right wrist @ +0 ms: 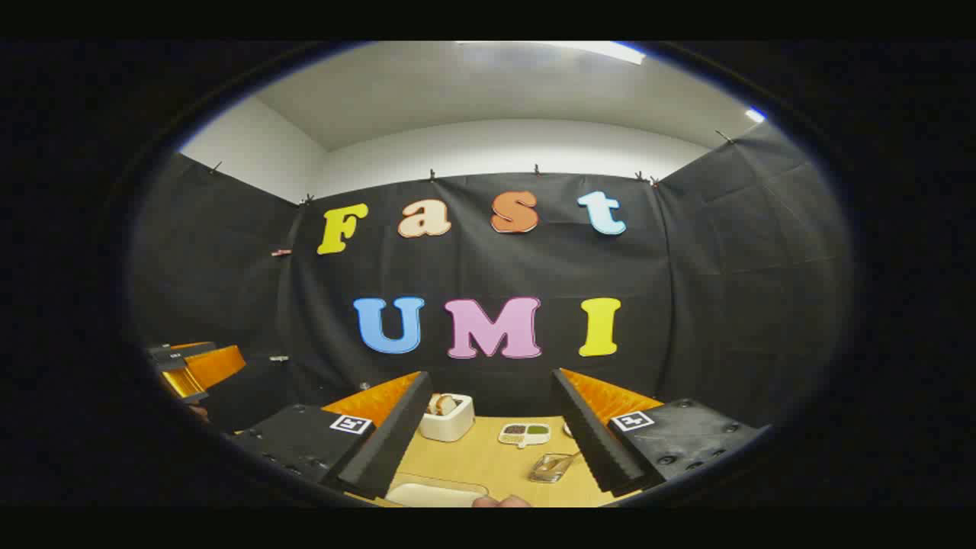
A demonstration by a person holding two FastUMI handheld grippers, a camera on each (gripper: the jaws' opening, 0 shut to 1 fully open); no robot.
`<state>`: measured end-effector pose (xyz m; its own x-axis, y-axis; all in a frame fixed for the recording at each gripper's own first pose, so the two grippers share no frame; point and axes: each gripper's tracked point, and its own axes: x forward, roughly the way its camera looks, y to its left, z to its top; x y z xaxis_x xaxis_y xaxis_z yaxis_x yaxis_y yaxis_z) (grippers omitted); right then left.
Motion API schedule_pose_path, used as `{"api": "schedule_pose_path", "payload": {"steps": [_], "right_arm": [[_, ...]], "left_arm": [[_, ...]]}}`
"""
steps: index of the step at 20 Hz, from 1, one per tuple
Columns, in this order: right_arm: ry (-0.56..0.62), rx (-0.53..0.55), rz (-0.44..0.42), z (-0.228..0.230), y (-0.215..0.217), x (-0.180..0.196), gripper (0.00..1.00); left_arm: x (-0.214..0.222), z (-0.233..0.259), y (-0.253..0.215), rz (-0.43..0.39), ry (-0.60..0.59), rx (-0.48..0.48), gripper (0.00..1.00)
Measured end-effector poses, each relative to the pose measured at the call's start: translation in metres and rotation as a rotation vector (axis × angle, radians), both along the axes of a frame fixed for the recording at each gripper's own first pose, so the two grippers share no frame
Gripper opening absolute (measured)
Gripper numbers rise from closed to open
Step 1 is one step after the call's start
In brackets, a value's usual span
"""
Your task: Close the left gripper, press the button to open the rice cooker; take a wooden spoon from the chopstick holder with the right hand, scoop a spoonful of rice and pour it into the rice cooker, then put the wooden spoon back into the chopstick holder.
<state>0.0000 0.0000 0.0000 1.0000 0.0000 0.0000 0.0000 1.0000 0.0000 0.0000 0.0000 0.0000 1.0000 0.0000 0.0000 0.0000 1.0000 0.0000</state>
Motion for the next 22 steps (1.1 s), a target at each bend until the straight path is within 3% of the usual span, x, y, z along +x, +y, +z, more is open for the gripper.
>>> {"api": "schedule_pose_path", "payload": {"steps": [4,5,8,11,12,14,17,18,19,22], "right_arm": [[0.004,0.021,0.045,-0.007,-0.006,0.012,0.95],[-0.004,0.018,0.053,-0.006,-0.008,0.016,1.00],[-0.024,0.005,0.074,-0.009,-0.018,0.023,0.94],[-0.010,0.013,0.098,-0.018,-0.024,0.024,1.00],[-0.008,0.009,0.094,-0.019,-0.030,0.026,0.94],[-0.004,0.026,0.081,-0.020,-0.038,0.028,0.98],[0.003,0.042,0.041,-0.020,-0.050,0.034,0.98],[0.005,0.042,0.043,-0.023,-0.047,0.033,0.93],[-0.002,0.031,0.042,-0.021,-0.044,0.033,0.97],[-0.002,0.006,0.006,-0.018,-0.048,0.030,0.98]], "left_arm": [[0.007,-0.003,-0.011,0.048,0.000,0.052,0.95],[0.008,-0.002,-0.016,0.055,-0.005,0.049,0.95],[0.011,-0.014,-0.024,0.081,0.015,0.064,0.95],[0.013,-0.016,-0.033,0.103,0.024,0.080,0.95],[0.014,-0.016,-0.035,0.107,0.023,0.081,0.95],[0.017,-0.020,-0.041,0.102,0.031,0.084,0.92],[0.027,-0.021,-0.041,0.086,0.044,0.116,0.95],[0.029,-0.023,-0.039,0.081,0.047,0.118,0.95],[0.030,-0.019,-0.038,0.076,0.036,0.115,0.95],[0.033,-0.025,-0.035,0.048,0.047,0.090,0.95]]}}
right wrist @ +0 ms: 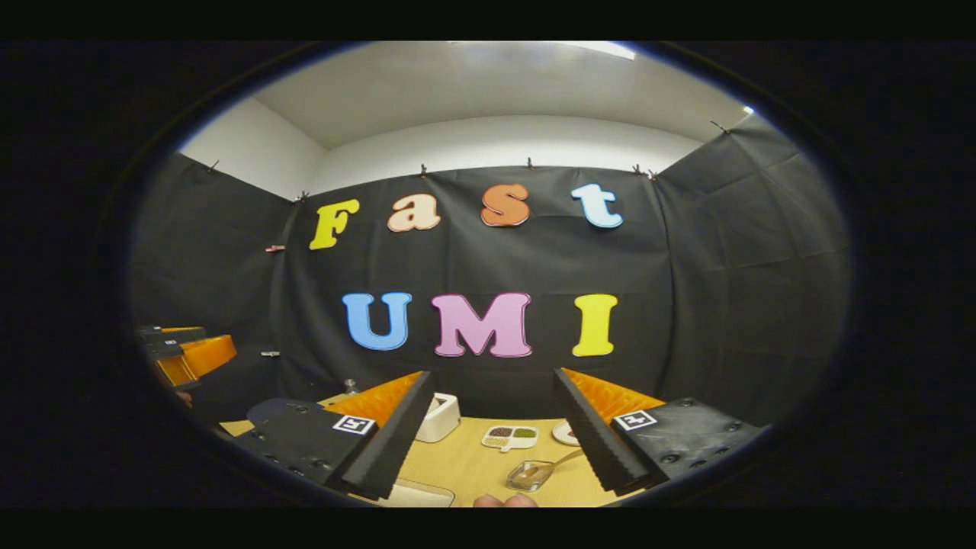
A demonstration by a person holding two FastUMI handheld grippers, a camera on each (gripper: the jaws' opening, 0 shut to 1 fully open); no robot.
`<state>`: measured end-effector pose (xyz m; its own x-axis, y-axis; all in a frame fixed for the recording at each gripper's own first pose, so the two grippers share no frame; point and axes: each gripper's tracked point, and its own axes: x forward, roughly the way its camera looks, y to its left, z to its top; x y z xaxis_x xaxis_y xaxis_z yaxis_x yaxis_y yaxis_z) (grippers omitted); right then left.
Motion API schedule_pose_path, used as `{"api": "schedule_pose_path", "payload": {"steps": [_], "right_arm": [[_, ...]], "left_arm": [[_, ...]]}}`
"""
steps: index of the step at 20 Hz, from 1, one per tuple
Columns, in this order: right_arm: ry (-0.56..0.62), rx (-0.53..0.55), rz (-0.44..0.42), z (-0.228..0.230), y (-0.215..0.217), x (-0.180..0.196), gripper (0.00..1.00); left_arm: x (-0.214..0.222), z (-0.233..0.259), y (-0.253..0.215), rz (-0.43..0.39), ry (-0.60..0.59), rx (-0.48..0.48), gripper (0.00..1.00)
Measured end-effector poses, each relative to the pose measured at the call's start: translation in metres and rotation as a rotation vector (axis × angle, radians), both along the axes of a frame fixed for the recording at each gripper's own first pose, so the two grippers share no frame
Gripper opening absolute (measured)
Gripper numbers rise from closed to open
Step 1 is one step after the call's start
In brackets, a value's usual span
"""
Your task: Close the left gripper, press the button to open the rice cooker; take a wooden spoon from the chopstick holder with the right hand, scoop a spoonful of rice and pour it into the rice cooker, then put the wooden spoon back into the chopstick holder.
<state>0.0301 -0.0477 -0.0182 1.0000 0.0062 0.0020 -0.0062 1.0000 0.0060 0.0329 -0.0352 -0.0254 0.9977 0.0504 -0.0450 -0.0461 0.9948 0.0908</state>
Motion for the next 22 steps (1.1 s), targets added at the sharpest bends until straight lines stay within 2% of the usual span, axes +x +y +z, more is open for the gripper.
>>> {"api": "schedule_pose_path", "payload": {"steps": [7,12,22], "right_arm": [[0.017,-0.045,-0.018,-0.004,0.019,-0.001,0.97],[0.040,-0.056,0.002,-0.010,0.038,0.002,1.00],[0.078,-0.069,0.038,-0.025,0.082,0.013,0.98]], "left_arm": [[0.008,-0.006,0.020,-0.039,0.011,-0.009,0.95],[0.010,-0.014,0.040,-0.034,0.022,-0.032,0.95],[0.012,-0.031,0.086,0.002,0.050,-0.036,0.95]]}}
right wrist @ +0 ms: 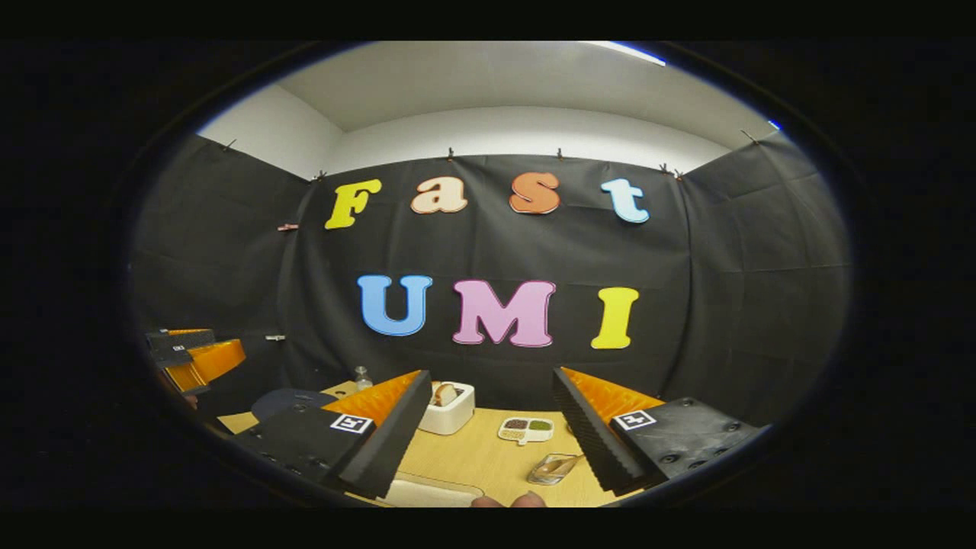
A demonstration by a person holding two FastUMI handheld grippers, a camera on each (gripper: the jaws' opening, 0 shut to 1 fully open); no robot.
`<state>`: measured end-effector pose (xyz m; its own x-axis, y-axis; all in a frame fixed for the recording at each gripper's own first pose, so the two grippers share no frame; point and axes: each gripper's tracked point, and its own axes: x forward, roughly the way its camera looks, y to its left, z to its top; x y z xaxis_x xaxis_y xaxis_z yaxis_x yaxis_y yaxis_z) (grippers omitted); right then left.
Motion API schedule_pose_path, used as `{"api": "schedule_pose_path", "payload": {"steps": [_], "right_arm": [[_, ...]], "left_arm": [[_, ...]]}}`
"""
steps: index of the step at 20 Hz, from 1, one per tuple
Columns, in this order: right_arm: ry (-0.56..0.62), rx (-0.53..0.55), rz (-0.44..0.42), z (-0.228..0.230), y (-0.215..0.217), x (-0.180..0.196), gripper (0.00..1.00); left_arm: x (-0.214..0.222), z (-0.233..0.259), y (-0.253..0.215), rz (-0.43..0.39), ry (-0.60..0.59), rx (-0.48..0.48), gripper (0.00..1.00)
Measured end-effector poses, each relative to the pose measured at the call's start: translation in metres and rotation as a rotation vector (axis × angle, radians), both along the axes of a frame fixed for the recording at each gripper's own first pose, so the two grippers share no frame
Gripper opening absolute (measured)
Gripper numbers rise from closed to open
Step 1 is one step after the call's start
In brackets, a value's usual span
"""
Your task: Close the left gripper, press the button to open the rice cooker; take a wooden spoon from the chopstick holder with the right hand, scoop a spoonful of rice and pour it into the rice cooker, then put the wooden spoon back into the chopstick holder.
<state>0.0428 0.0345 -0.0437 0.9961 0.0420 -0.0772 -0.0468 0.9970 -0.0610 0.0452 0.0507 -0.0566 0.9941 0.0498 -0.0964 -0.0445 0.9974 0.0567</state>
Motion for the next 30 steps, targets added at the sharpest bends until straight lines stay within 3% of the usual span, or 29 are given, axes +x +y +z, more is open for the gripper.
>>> {"api": "schedule_pose_path", "payload": {"steps": [9,24,30], "right_arm": [[0.017,0.000,0.003,-0.006,0.019,0.002,0.99],[0.046,-0.009,0.028,-0.018,0.044,0.007,0.99],[0.055,-0.015,0.026,-0.022,0.042,0.007,0.99]], "left_arm": [[0.006,-0.018,0.032,0.028,0.034,-0.027,0.95],[0.016,-0.100,0.082,0.129,0.207,-0.052,0.95],[0.027,-0.162,0.106,0.188,0.343,-0.123,0.84]]}}
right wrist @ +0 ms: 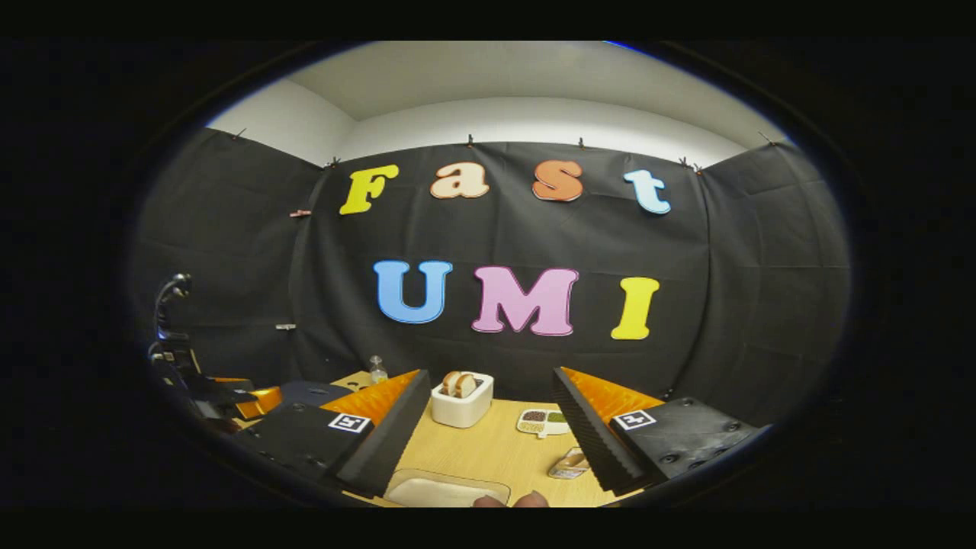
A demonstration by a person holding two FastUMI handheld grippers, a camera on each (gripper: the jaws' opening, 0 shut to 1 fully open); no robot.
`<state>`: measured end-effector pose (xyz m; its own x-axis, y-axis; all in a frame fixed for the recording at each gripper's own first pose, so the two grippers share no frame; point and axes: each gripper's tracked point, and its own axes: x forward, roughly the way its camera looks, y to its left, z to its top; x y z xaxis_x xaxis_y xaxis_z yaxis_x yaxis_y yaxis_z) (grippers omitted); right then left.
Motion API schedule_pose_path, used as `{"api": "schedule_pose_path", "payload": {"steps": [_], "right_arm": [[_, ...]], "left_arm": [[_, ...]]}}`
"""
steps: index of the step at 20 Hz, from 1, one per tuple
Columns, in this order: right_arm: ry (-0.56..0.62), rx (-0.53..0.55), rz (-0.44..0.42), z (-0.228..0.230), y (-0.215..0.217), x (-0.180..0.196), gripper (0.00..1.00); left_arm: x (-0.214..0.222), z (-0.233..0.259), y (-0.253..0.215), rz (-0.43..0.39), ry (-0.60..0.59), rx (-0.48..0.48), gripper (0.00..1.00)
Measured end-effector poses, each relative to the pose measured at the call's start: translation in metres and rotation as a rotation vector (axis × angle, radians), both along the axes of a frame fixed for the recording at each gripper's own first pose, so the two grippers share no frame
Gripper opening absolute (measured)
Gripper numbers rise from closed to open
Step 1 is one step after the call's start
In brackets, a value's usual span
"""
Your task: Close the left gripper, press the button to open the rice cooker; take a wooden spoon from the chopstick holder with the right hand, scoop a spoonful of rice and pour it into the rice cooker, then put the wooden spoon back into the chopstick holder.
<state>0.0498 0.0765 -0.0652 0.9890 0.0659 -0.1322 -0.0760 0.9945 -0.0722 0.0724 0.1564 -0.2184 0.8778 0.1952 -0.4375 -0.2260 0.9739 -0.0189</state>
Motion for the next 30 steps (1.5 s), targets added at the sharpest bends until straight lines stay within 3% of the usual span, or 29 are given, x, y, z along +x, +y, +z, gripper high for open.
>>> {"api": "schedule_pose_path", "payload": {"steps": [9,12,14,17,18,20,23,24,28,30], "right_arm": [[0.039,0.017,0.007,-0.016,0.006,-0.003,0.99],[0.058,0.024,0.006,-0.023,0.006,-0.005,0.99],[0.060,0.022,0.003,-0.023,0.005,-0.003,0.99],[0.056,0.023,0.004,-0.023,0.004,-0.002,0.99],[0.055,0.022,0.006,-0.023,0.004,-0.002,0.96],[0.061,0.020,0.011,-0.025,0.005,-0.001,0.99],[0.072,0.028,0.028,-0.025,0.012,0.002,0.99],[0.065,0.023,0.036,-0.021,0.015,0.003,0.96],[0.051,-0.007,0.063,-0.019,0.023,0.003,0.99],[0.060,-0.004,0.065,-0.022,0.024,0.002,0.96]], "left_arm": [[0.018,-0.079,0.014,-0.010,0.176,-0.002,0.75],[0.022,-0.093,0.015,0.002,0.208,-0.009,0.67],[0.022,-0.101,0.019,0.011,0.234,0.004,0.54],[0.017,-0.111,0.031,0.058,0.280,0.057,0.47],[0.015,-0.111,0.038,0.082,0.287,0.103,0.31],[0.015,-0.110,0.041,0.092,0.287,0.153,0.16],[0.020,-0.123,0.037,0.084,0.305,0.125,0.06],[0.018,-0.126,0.042,0.099,0.317,0.138,0.08],[0.017,-0.129,0.044,0.112,0.341,0.157,0.07],[0.011,-0.128,0.049,0.129,0.369,0.223,0.08]]}}
